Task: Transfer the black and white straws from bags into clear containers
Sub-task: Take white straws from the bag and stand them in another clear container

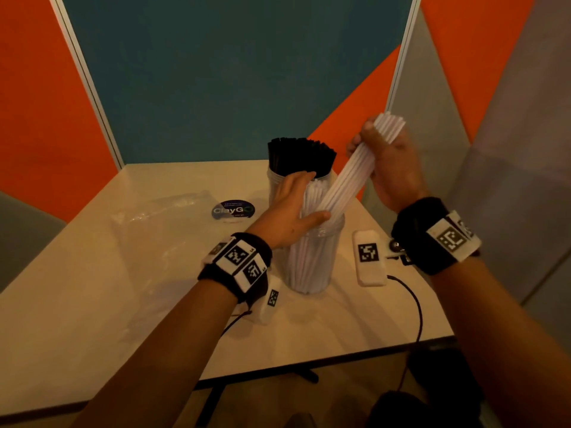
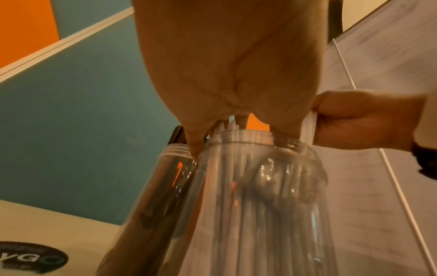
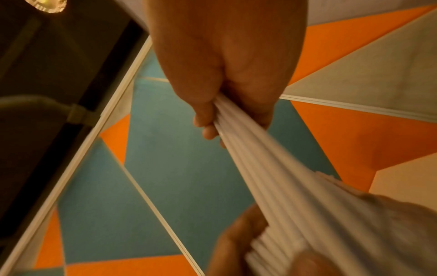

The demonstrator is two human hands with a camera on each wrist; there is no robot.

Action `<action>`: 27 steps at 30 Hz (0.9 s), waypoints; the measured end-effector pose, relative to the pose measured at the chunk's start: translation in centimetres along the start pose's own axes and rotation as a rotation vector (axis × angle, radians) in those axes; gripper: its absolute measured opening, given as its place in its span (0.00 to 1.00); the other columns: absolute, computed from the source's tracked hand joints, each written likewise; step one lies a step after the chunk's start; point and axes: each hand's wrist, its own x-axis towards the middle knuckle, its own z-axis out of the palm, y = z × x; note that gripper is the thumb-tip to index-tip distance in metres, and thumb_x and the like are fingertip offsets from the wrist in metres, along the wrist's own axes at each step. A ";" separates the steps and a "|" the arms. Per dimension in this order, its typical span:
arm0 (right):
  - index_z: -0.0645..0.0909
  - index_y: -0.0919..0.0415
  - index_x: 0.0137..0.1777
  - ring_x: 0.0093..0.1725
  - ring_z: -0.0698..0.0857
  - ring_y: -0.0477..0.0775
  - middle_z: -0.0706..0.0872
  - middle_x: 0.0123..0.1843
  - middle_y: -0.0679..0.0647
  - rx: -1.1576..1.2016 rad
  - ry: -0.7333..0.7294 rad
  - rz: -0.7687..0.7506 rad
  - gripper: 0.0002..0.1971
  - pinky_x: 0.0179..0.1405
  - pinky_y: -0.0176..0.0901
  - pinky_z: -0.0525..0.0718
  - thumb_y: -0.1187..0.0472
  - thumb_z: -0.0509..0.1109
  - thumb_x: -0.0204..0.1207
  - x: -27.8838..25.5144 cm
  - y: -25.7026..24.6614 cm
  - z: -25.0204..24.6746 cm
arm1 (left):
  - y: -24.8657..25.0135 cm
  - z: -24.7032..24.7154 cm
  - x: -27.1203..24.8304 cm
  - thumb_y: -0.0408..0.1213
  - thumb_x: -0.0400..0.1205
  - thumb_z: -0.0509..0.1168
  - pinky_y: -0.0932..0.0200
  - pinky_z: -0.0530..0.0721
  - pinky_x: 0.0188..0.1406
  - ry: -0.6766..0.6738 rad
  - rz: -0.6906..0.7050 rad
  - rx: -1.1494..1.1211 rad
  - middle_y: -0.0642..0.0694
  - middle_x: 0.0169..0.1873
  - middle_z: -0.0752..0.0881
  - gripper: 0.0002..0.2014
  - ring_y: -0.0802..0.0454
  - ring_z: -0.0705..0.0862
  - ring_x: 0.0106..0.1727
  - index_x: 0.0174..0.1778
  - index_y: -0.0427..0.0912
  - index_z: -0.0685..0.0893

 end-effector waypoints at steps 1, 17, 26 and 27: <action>0.67 0.62 0.60 0.37 0.82 0.48 0.82 0.35 0.48 -0.091 -0.005 0.007 0.09 0.45 0.44 0.83 0.65 0.62 0.84 -0.2 0.4 0.2 | -0.1 0.2 0.0 0.48 0.80 0.66 0.60 0.54 0.78 0.003 0.000 -0.018 0.47 0.81 0.52 0.39 0.54 0.52 0.81 0.82 0.45 0.53; 0.82 0.55 0.63 0.61 0.81 0.43 0.84 0.61 0.48 -0.718 -0.146 -0.069 0.13 0.65 0.46 0.79 0.55 0.61 0.84 -4.0 5.1 1.2 | -0.8 1.1 0.2 0.51 0.80 0.66 0.45 0.58 0.81 -0.037 -0.028 -0.229 0.50 0.82 0.50 0.41 0.53 0.52 0.82 0.83 0.48 0.49; 0.77 0.52 0.72 0.78 0.65 0.43 0.68 0.80 0.50 -0.749 -0.191 -0.013 0.17 0.76 0.43 0.65 0.57 0.60 0.85 -4.1 5.7 1.4 | -0.7 1.2 -0.2 0.42 0.80 0.68 0.45 0.59 0.81 -0.012 -0.036 -0.326 0.48 0.83 0.47 0.46 0.52 0.51 0.83 0.82 0.48 0.38; 0.77 0.51 0.72 0.80 0.63 0.45 0.66 0.81 0.51 -0.725 -0.167 0.010 0.17 0.76 0.43 0.64 0.56 0.60 0.85 -4.0 5.7 1.4 | -0.6 1.2 -0.2 0.42 0.80 0.68 0.48 0.57 0.81 -0.005 -0.036 -0.329 0.48 0.83 0.46 0.47 0.54 0.50 0.83 0.82 0.48 0.38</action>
